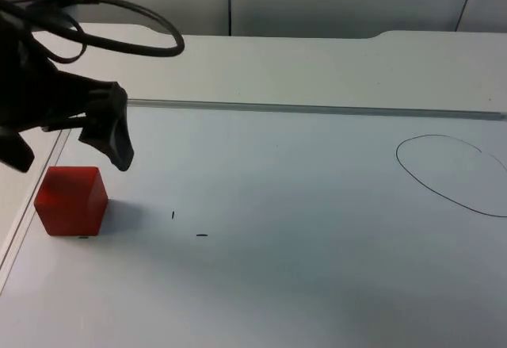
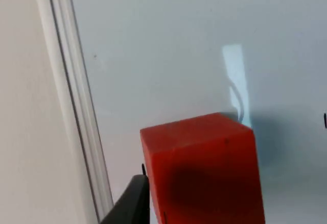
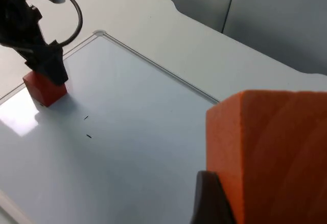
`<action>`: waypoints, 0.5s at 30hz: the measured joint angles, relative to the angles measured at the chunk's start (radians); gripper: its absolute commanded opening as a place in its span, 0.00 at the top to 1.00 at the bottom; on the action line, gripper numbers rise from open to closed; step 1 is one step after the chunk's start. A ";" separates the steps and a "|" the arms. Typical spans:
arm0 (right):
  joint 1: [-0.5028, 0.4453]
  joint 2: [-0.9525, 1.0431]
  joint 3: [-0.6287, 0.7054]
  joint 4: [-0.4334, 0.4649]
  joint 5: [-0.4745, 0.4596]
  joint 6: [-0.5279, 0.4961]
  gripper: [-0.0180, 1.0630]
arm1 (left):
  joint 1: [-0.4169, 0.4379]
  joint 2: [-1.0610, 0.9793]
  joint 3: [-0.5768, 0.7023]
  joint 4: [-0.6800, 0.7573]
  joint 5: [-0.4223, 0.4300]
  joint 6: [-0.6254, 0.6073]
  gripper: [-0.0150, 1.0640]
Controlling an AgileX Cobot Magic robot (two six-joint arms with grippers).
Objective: Pick up one cube with the left hand and another cube with the right hand. First place the cube in the right hand at the target position, then stack the cube in the left hand on top.
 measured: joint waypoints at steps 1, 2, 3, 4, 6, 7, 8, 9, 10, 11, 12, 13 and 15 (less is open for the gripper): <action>0.000 0.000 0.000 0.000 -0.002 0.000 0.99 | -0.008 0.007 0.000 0.013 -0.011 -0.018 0.02; 0.000 0.000 0.000 0.000 -0.003 0.000 0.99 | -0.010 0.016 -0.002 0.037 -0.021 -0.042 0.02; 0.000 0.000 0.000 0.000 -0.003 0.000 0.99 | -0.010 0.026 -0.004 0.060 -0.028 -0.060 0.02; 0.000 0.000 0.000 0.000 -0.003 0.000 0.99 | -0.010 0.026 -0.004 0.060 -0.028 -0.060 0.02; 0.000 0.000 0.000 0.000 -0.004 0.000 0.99 | -0.010 0.047 -0.004 0.104 -0.032 -0.094 0.02; 0.000 0.000 0.000 0.000 -0.006 0.000 0.99 | -0.010 0.055 -0.004 0.121 -0.035 -0.110 0.02; 0.000 0.000 0.000 0.000 -0.006 0.000 0.99 | -0.010 0.067 -0.004 0.140 -0.038 -0.133 0.02; 0.000 0.000 0.000 0.000 -0.006 0.000 0.99 | -0.010 0.067 -0.004 0.140 -0.038 -0.133 0.02; 0.000 0.000 0.000 0.000 -0.006 0.000 0.99 | -0.010 0.071 -0.004 0.148 -0.043 -0.145 0.02; 0.000 0.000 0.000 0.000 -0.006 -0.002 0.99 | -0.010 0.073 -0.004 0.151 -0.047 -0.145 0.02; 0.000 0.000 0.000 0.000 -0.006 -0.002 0.99 | -0.010 0.075 -0.004 0.153 -0.053 -0.153 0.02; 0.000 0.000 0.000 0.000 -0.006 -0.002 0.99 | -0.010 0.075 -0.004 0.153 -0.053 -0.153 0.02; 0.000 0.000 0.000 0.000 -0.006 -0.002 0.99 | -0.010 0.075 -0.004 0.155 -0.059 -0.155 0.02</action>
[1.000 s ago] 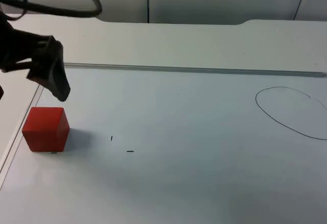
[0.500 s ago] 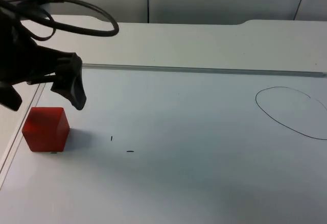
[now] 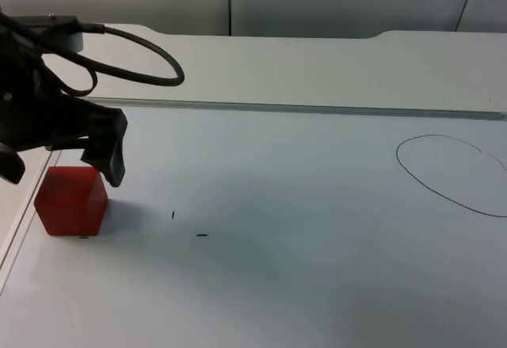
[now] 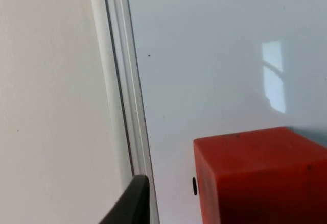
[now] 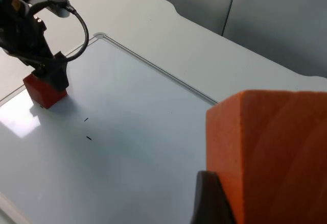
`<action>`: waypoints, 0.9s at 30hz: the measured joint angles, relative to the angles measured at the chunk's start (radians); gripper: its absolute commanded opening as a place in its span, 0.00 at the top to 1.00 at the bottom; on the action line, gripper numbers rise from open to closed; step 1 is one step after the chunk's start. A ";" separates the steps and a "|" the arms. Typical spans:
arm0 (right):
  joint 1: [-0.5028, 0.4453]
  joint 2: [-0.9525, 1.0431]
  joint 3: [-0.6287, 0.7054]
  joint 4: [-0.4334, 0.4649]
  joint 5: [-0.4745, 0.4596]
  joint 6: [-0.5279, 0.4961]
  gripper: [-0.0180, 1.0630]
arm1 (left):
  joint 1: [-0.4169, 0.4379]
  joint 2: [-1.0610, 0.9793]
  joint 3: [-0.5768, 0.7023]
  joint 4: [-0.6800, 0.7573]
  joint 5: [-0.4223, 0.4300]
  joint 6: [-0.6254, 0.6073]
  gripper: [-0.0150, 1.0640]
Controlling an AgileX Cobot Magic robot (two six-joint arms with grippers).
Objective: Pick up one cube with the left hand and another cube with the right hand. First place the cube in the right hand at the target position, then stack the cube in the left hand on top.
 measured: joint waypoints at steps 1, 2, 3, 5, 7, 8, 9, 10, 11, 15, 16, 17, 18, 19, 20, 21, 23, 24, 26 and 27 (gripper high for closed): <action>0.000 0.000 0.000 0.000 0.000 0.000 0.99 | 0.000 0.002 0.000 0.000 -0.002 0.000 0.02; 0.000 0.000 0.000 0.000 0.000 0.000 0.99 | 0.000 0.002 0.000 0.000 -0.004 0.000 0.02; 0.000 0.000 0.000 0.000 0.000 0.000 0.99 | 0.000 0.002 0.000 0.000 -0.004 0.000 0.02; 0.000 0.000 0.000 0.000 -0.002 0.000 0.99 | 0.000 0.002 0.000 0.000 -0.006 -0.002 0.02; 0.000 0.000 0.000 0.000 -0.006 0.000 0.99 | 0.000 0.002 0.000 0.000 -0.009 -0.002 0.02; 0.000 0.000 0.000 0.000 -0.006 0.000 0.99 | 0.000 0.002 0.000 0.000 -0.009 -0.002 0.02; 0.000 0.000 0.000 0.000 -0.009 0.000 0.99 | 0.000 0.002 0.000 0.000 -0.010 -0.002 0.02; 0.000 0.000 0.000 0.000 -0.009 -0.001 0.99 | 0.000 0.002 0.000 0.000 -0.012 -0.002 0.02; 0.000 0.000 0.000 0.000 -0.011 -0.001 0.99 | 0.000 0.004 0.000 0.000 -0.012 -0.002 0.02; 0.000 0.000 0.000 0.000 -0.015 -0.001 0.99 | 0.000 0.023 0.000 0.000 -0.012 -0.002 0.02; 0.000 0.000 0.000 0.000 -0.017 -0.001 0.99 | 0.000 0.029 0.000 0.000 -0.012 -0.004 0.02; 0.000 0.000 0.000 0.000 -0.017 -0.001 0.99 | 0.000 0.031 0.000 0.000 -0.012 -0.004 0.02; 0.000 0.000 0.000 0.000 -0.017 -0.001 0.99 | 0.000 0.031 0.000 0.000 -0.012 -0.004 0.02; 0.000 0.000 0.000 0.000 -0.019 -0.001 0.99 | 0.000 0.035 0.000 0.000 -0.012 -0.004 0.02; 0.000 0.000 0.000 0.000 -0.019 -0.001 0.99 | 0.000 0.037 0.000 0.000 -0.012 -0.004 0.02; 0.000 0.000 0.000 0.000 -0.021 -0.001 0.99 | 0.000 0.037 0.000 0.000 -0.012 -0.004 0.02; 0.000 0.000 0.000 0.000 -0.023 -0.001 0.99 | 0.000 0.037 0.000 0.000 -0.012 -0.004 0.02; 0.000 0.000 0.000 0.000 -0.023 -0.001 0.99 | 0.000 0.039 0.000 0.002 -0.012 -0.004 0.02; 0.000 0.000 0.000 0.000 -0.023 -0.001 0.99 | 0.000 0.048 0.000 0.002 -0.012 -0.004 0.02; 0.000 0.000 0.000 0.000 -0.023 -0.001 0.99 | 0.000 0.048 0.000 0.002 -0.012 -0.004 0.02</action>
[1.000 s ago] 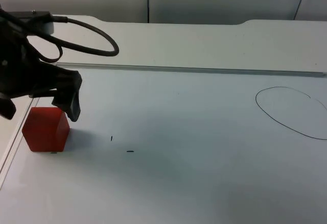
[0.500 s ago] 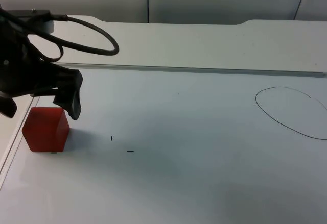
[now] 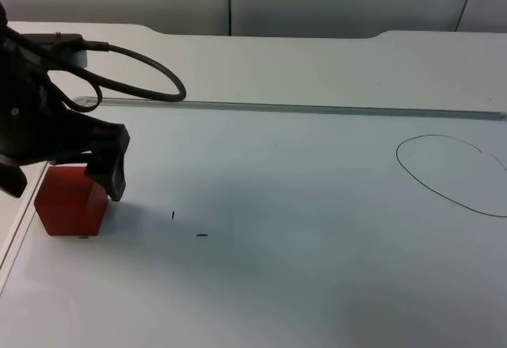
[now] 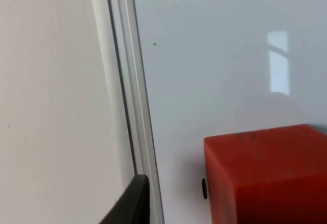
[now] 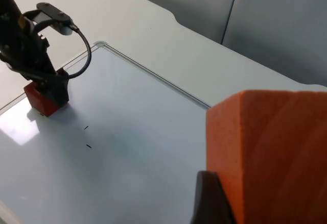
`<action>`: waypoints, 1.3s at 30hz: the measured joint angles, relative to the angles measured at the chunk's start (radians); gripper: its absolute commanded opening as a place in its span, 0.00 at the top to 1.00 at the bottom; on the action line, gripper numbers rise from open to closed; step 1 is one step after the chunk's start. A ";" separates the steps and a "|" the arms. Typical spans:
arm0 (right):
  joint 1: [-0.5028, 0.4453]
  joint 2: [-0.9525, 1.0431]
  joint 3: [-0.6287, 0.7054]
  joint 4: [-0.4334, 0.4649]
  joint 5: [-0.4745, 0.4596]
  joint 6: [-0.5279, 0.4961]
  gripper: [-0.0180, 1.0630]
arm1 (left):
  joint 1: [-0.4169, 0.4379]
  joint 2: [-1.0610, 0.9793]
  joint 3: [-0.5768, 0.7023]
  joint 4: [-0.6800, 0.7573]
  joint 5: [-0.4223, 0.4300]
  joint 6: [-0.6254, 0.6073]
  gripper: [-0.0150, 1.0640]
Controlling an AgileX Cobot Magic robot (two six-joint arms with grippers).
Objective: Pick up one cube with the left hand and another cube with the right hand. First place the cube in the right hand at the target position, then stack the cube in the left hand on top.
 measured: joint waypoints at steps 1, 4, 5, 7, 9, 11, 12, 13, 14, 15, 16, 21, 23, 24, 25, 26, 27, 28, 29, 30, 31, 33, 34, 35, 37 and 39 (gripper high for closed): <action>0.000 0.000 0.000 0.000 -0.002 0.000 0.99 | 0.000 0.009 0.000 0.000 0.002 0.000 0.02; 0.000 0.000 0.000 0.000 -0.021 0.000 0.99 | 0.000 0.016 0.000 0.000 0.008 -0.002 0.04; 0.000 0.000 0.000 0.000 -0.021 0.000 0.99 | 0.000 0.016 0.000 0.000 0.008 -0.002 0.06; 0.000 0.000 0.000 0.000 -0.033 0.000 0.99 | 0.000 0.016 0.000 0.000 0.008 -0.002 0.11; 0.000 0.000 0.000 0.000 -0.043 0.000 0.99 | 0.000 0.016 0.000 0.000 0.008 -0.002 0.25; 0.000 0.000 0.000 0.000 -0.045 0.000 0.99 | 0.000 0.016 0.000 0.000 0.008 -0.002 0.34; 0.000 0.000 0.000 0.000 -0.046 0.000 0.99 | 0.000 0.016 0.000 0.000 0.008 -0.002 0.42; 0.000 0.000 0.000 0.000 -0.046 0.000 0.99 | 0.000 0.016 0.000 0.000 0.008 -0.002 0.48; 0.000 0.000 0.000 0.000 -0.046 0.000 0.99 | 0.000 0.016 0.000 0.000 0.008 -0.002 0.53; 0.000 0.000 0.000 0.000 -0.046 0.000 0.99 | 0.000 0.016 0.000 0.000 0.008 -0.002 0.55; 0.000 0.000 0.000 0.000 -0.048 0.000 0.99 | 0.000 0.016 0.000 0.002 0.008 -0.002 0.55; 0.000 0.000 0.000 0.000 -0.048 0.000 0.99 | 0.000 0.016 0.000 0.000 0.008 -0.004 0.67; 0.000 0.000 0.000 0.000 -0.048 0.000 0.99 | 0.000 0.016 0.000 -0.007 0.008 -0.009 0.76; 0.000 0.000 0.000 0.000 -0.048 0.000 0.99 | 0.000 0.016 0.000 -0.010 0.008 -0.013 0.78; 0.000 0.000 0.000 0.000 -0.048 0.000 0.99 | 0.000 0.016 0.000 -0.010 0.008 -0.013 0.80; 0.000 0.000 0.000 0.000 -0.048 0.000 0.99 | 0.000 0.016 0.000 -0.012 0.008 -0.016 0.80; 0.000 0.000 0.000 0.000 -0.048 0.000 0.99 | 0.000 0.016 0.000 -0.014 0.011 -0.016 0.81; 0.000 0.000 0.000 0.000 -0.050 0.000 0.99 | 0.000 0.012 0.000 -0.016 0.017 -0.016 0.81; 0.000 0.000 0.000 0.000 -0.050 0.000 0.99 | 0.000 0.005 0.000 -0.019 0.023 -0.018 0.81; 0.000 0.000 0.000 0.000 -0.052 0.000 0.99 | 0.000 -0.009 0.000 -0.019 0.030 -0.018 0.81; 0.000 0.000 0.000 0.000 -0.052 0.000 0.99 | 0.000 -0.009 0.000 -0.019 0.030 -0.018 0.80; 0.000 0.000 0.000 -0.008 -0.056 0.000 0.99 | 0.000 -0.073 0.000 -0.020 0.037 -0.018 0.80; 0.000 0.000 0.000 -0.010 -0.063 0.000 0.99 | 0.000 -0.093 0.000 -0.021 0.041 -0.015 0.80; 0.000 0.000 0.000 -0.012 -0.069 0.000 0.99 | 0.000 -0.157 0.000 -0.023 0.045 -0.011 0.80; 0.000 0.000 0.000 -0.014 -0.074 0.000 0.99 | 0.000 -0.206 0.000 -0.025 0.050 -0.005 0.80; 0.000 0.000 0.000 -0.014 -0.078 0.000 0.99 | 0.000 -0.297 0.000 -0.025 0.076 0.004 0.80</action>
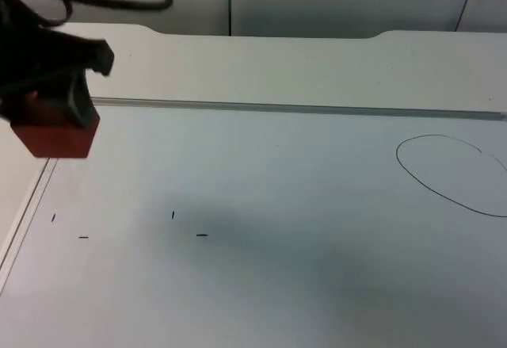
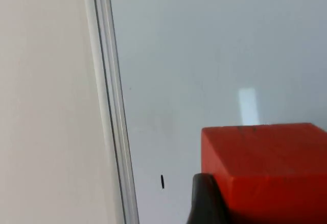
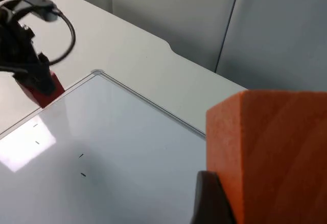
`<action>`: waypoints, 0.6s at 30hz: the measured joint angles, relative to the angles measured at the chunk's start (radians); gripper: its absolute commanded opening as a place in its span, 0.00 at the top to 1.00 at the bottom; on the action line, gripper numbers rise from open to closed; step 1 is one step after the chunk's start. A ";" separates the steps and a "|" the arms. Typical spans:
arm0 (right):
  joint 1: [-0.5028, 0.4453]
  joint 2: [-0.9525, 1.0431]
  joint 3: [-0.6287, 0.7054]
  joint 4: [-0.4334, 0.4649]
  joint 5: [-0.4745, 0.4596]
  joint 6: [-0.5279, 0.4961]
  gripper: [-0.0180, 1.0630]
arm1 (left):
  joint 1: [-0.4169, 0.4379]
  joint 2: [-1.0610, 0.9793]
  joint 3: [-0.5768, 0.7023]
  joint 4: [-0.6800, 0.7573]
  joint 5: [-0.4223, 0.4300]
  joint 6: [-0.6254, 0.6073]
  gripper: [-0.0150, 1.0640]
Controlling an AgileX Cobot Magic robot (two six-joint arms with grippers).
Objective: Pick up one cube with the left hand and another cube with the right hand. First place the cube in the right hand at the target position, then stack the cube in the left hand on top.
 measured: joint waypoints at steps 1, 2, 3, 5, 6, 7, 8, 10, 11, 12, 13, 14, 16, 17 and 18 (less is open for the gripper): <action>0.000 0.000 0.000 -0.002 -0.002 0.002 0.99 | 0.000 -0.050 0.000 0.000 0.017 0.009 0.80; 0.000 0.000 0.000 -0.004 -0.002 0.002 0.99 | 0.000 -0.090 0.000 0.000 0.033 0.009 0.80; 0.000 0.000 0.000 -0.004 -0.002 0.002 0.99 | 0.000 -0.090 0.000 0.000 0.033 0.009 0.80; 0.000 0.000 0.000 -0.004 -0.004 0.002 0.99 | 0.000 -0.182 0.000 0.000 0.072 0.009 0.80; 0.000 0.000 0.000 -0.004 -0.004 0.002 0.99 | 0.000 -0.223 0.000 0.000 0.092 0.017 0.80; 0.000 0.000 0.000 -0.004 -0.004 0.002 0.99 | 0.000 -0.255 0.000 0.000 0.109 0.020 0.80; 0.000 0.000 0.000 -0.004 -0.004 0.002 0.99 | 0.000 -0.289 0.000 0.000 0.124 0.022 0.80; 0.000 0.000 0.000 -0.004 -0.004 0.002 0.99 | 0.000 -0.319 0.000 0.000 0.139 0.028 0.80; 0.000 0.000 0.000 -0.004 -0.004 0.002 0.99 | 0.000 -0.346 0.000 0.000 0.151 0.028 0.80; 0.000 0.000 0.000 -0.004 -0.004 0.002 0.99 | 0.000 -0.365 0.000 0.000 0.164 0.030 0.80; 0.000 0.000 0.000 -0.004 -0.004 0.002 0.99 | 0.000 -0.384 0.000 0.004 0.176 0.032 0.80; 0.000 0.000 0.000 -0.004 -0.004 0.002 0.99 | 0.000 -0.384 0.000 0.004 0.176 0.032 0.80; 0.000 0.000 0.000 -0.009 -0.004 0.011 0.99 | 0.000 -0.411 0.000 0.006 0.194 0.032 0.80; 0.000 0.000 0.000 -0.017 -0.006 0.029 0.99 | 0.000 -0.420 0.000 0.006 0.202 0.033 0.80; 0.000 0.000 0.000 -0.034 -0.008 0.045 0.99 | 0.000 -0.428 0.000 0.006 0.210 0.036 0.80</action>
